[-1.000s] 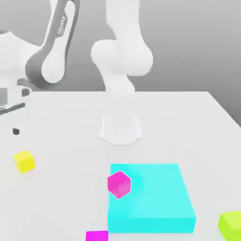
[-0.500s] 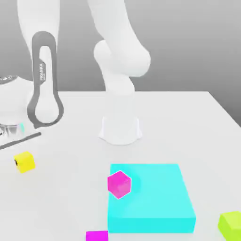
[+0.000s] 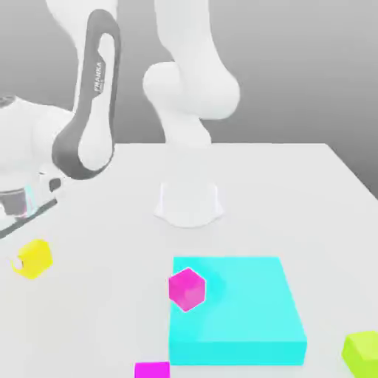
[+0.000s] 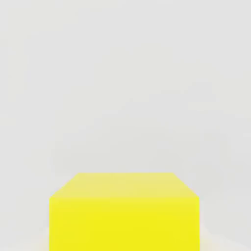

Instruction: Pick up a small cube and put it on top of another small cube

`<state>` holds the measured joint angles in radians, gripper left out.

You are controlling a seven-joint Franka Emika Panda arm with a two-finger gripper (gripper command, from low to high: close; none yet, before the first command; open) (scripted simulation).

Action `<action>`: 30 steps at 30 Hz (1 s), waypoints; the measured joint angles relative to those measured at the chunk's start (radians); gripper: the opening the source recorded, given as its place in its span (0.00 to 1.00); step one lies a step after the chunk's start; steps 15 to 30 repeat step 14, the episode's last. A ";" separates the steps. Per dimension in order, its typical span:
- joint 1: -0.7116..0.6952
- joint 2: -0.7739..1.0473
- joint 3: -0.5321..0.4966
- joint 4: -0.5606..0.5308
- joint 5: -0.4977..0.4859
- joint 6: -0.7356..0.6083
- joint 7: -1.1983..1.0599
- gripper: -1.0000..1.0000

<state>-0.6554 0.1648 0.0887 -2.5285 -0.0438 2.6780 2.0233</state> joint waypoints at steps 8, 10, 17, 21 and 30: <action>0.228 0.132 0.198 0.226 -0.113 -0.094 -0.105 0.00; 0.261 0.204 0.181 0.243 -0.156 -0.042 -0.086 0.00; 0.270 0.225 0.174 0.247 -0.167 -0.025 -0.079 1.00; 0.270 0.225 0.174 0.247 -0.167 -0.025 -0.079 1.00; 0.270 0.225 0.174 0.247 -0.167 -0.025 -0.079 1.00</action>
